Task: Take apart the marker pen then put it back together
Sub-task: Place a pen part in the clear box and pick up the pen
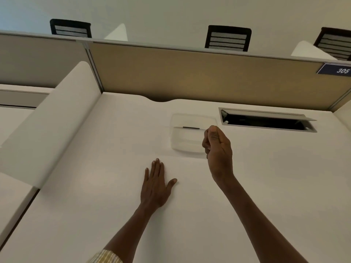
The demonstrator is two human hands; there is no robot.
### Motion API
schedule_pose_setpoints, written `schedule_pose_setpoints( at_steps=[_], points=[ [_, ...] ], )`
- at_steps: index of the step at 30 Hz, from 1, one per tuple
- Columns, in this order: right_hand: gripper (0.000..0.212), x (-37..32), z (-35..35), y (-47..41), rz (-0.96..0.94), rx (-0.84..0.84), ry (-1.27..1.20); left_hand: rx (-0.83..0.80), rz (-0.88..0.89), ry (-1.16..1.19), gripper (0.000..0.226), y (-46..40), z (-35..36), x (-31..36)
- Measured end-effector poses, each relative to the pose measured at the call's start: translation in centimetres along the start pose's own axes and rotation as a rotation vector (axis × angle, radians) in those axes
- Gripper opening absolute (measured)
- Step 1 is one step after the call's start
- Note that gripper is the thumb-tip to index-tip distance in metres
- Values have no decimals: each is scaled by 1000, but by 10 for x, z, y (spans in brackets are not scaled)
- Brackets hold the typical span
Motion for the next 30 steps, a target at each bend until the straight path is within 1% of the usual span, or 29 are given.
schedule_pose_setpoints(
  at_steps=[7,14,24,30],
  points=[
    [47,-11,10,1,-27,43,-40,11,5,-22,89,0,3,-2],
    [55,-21,10,2,-17,15,-71,29,13,-15,89,0,3,-2],
    [47,-32,8,2,-55,4,-112,38,11,-18,89,0,2,-1],
    [42,-31,9,2,-49,-47,-115,33,5,-32,90,0,2,-1]
  ],
)
Point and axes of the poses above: each hand's wrist, its own y-axis away from the middle knuckle, its own z-axis out of the palm, x = y × z, the point moved 1 cm from there along -y, towards the middle knuckle, and after that the axes turned 8 degrees about -x, right-handed, at the moved point
